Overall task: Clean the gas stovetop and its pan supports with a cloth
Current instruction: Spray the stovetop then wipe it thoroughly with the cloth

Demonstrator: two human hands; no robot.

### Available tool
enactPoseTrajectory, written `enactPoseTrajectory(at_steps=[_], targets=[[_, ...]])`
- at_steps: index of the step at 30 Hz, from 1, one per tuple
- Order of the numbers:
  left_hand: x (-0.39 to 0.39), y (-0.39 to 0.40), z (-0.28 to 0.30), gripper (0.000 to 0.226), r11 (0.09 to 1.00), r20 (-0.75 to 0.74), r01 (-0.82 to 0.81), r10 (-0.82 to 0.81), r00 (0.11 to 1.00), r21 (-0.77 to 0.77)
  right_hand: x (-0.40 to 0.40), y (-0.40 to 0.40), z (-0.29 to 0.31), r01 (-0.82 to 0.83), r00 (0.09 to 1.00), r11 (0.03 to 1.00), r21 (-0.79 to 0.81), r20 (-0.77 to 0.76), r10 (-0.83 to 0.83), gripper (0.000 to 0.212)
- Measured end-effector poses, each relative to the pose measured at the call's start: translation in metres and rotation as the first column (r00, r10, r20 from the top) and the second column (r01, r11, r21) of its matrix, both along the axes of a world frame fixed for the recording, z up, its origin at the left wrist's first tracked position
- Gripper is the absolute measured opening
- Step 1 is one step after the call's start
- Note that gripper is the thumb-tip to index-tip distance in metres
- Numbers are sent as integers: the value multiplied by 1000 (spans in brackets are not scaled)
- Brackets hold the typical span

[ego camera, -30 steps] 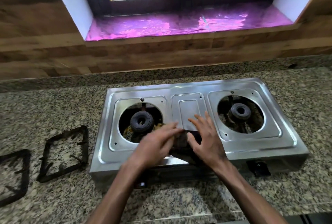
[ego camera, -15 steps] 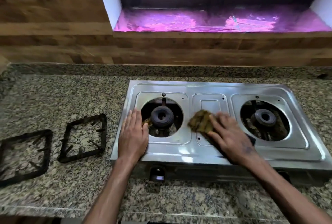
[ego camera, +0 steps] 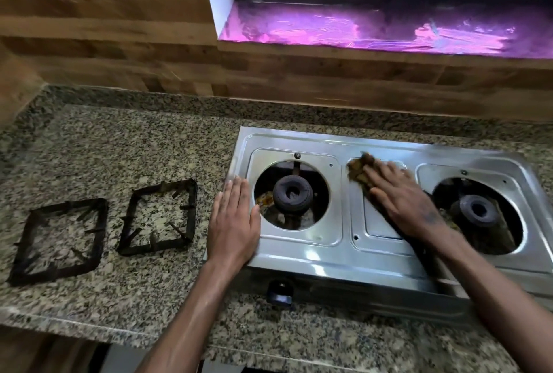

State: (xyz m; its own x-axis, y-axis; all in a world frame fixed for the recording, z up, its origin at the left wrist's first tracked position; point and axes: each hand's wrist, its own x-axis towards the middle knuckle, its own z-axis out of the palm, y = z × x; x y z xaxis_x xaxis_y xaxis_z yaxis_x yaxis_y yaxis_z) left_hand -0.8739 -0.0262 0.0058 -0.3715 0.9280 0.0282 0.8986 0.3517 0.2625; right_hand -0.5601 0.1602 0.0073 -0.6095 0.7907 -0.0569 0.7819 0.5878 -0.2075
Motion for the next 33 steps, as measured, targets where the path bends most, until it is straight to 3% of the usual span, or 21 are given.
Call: enactPoseTrajectory(at_steps=[4, 6, 9, 11, 14, 18, 25, 30, 33], targets=[[3, 1, -1, 61, 1000, 11, -21, 21, 1000, 18, -58, 28, -3, 241, 970, 970, 21, -14, -241, 67], [3, 1, -2, 60, 999, 21, -24, 23, 1000, 25, -85, 25, -2, 134, 991, 991, 21, -12, -134, 66], [3, -1, -4, 59, 999, 20, -23, 22, 1000, 37, -85, 26, -1, -194, 980, 980, 36, 44, 192, 63], [2, -1, -5, 59, 999, 25, -31, 30, 999, 45, -85, 41, 1, -175, 984, 984, 34, 41, 173, 64], [3, 0, -7, 58, 997, 52, -42, 39, 998, 62, -117, 62, 3, 10, 1000, 998, 55, 14, -11, 66], [3, 0, 0, 62, 976, 190, -96, 58, 980, 198, -198, 60, 3, -96, 995, 994, 45, 27, 95, 58], [1, -11, 14, 61, 774, 482, -362, 85, 872, 519, -294, 2, 13, -454, 888, 890, -46, 55, 456, 59], [-17, -19, 20, 59, 563, 733, -635, 73, 676, 529, -272, -73, 19, -632, 772, 771, -85, 26, 635, 57], [-41, -27, 31, 63, 586, 758, -642, 69, 648, 495, -249, -121, 15, -680, 732, 729, -77, -19, 681, 60]])
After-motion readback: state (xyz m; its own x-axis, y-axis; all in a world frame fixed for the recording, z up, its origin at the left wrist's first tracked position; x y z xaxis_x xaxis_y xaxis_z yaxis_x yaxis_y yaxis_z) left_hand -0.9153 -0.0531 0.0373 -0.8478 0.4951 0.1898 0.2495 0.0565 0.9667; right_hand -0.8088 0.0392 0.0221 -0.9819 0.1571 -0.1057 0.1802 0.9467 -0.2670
